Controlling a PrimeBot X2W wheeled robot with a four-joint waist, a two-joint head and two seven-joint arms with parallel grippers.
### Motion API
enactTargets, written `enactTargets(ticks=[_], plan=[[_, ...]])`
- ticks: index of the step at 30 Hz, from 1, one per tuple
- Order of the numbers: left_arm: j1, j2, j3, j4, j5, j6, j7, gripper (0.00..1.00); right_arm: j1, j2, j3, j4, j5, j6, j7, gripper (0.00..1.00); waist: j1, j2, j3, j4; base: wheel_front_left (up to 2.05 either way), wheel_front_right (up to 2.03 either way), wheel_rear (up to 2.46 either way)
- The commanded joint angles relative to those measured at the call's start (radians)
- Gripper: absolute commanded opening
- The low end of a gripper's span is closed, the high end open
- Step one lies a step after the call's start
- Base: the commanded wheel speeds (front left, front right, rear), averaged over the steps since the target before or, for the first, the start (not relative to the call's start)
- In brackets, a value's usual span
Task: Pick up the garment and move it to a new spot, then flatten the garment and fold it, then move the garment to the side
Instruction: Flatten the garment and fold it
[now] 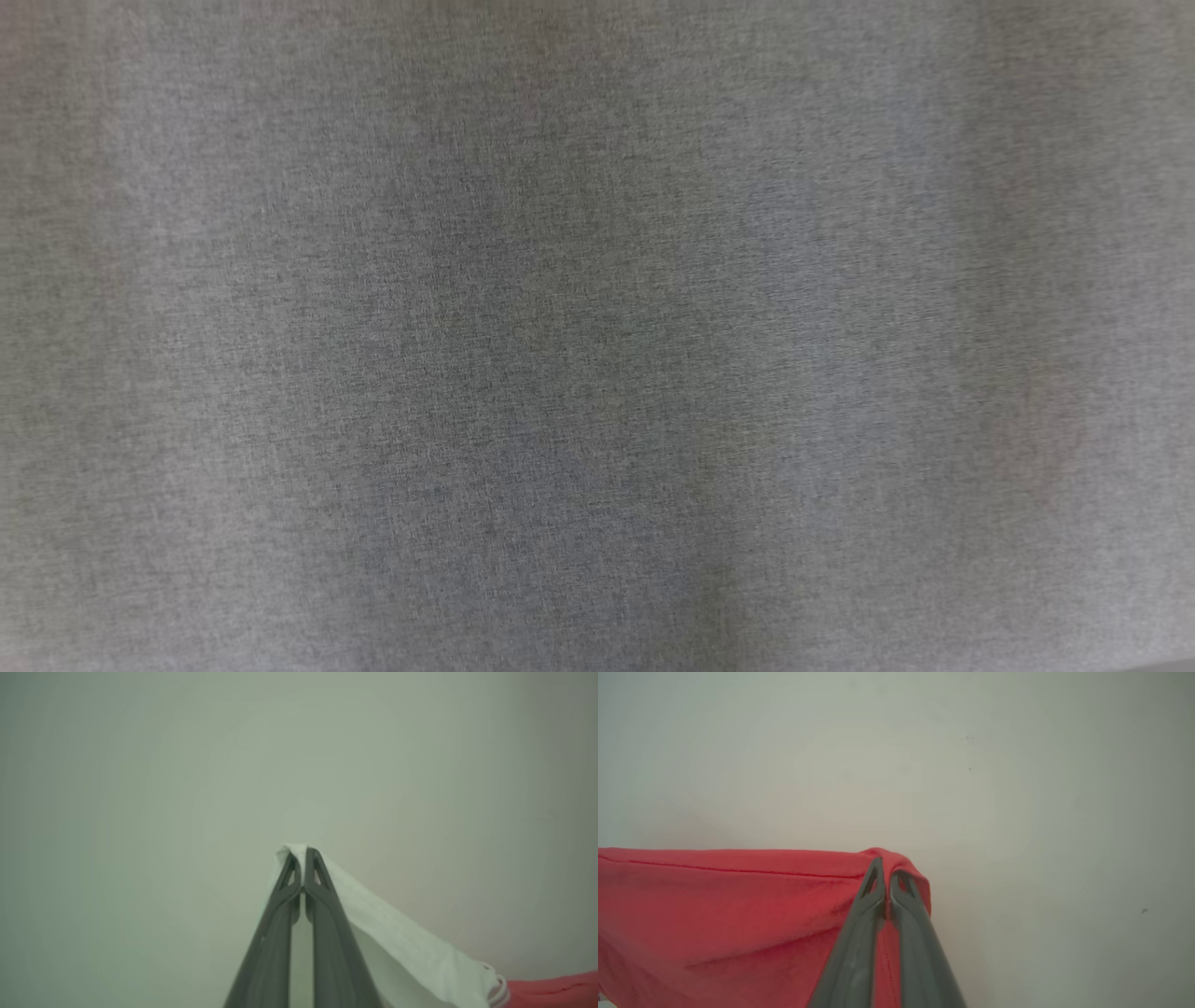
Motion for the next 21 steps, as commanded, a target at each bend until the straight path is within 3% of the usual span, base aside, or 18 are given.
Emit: enactTargets(ticks=[1, 12, 21], plan=[[-0.008, -0.005, -0.006, 0.014, -0.012, 0.001, -0.008, 0.0, -0.009, 0.009, 0.004, 0.01, 0.005, -0.003, 0.0, 0.0, -0.0001, -0.0002, 0.014, 0.005, 0.0, 0.0, 0.0], [-0.019, -0.006, -0.097, 0.094, -0.078, 0.001, -0.054, 0.0, -0.072, -0.018, 0.098, 0.071, 0.029, -0.003, -0.028, 0.0, -0.0001, -0.0002, 0.052, 0.024, 0.0, 0.0, 0.0], [0.126, 0.036, -0.148, -0.008, -0.212, 0.001, -0.08, 0.0, 0.053, -0.109, 0.19, -0.02, 0.131, -0.003, -0.047, 0.0, -0.0001, -0.0002, 0.03, 0.043, 0.0, 0.0, 0.0]])
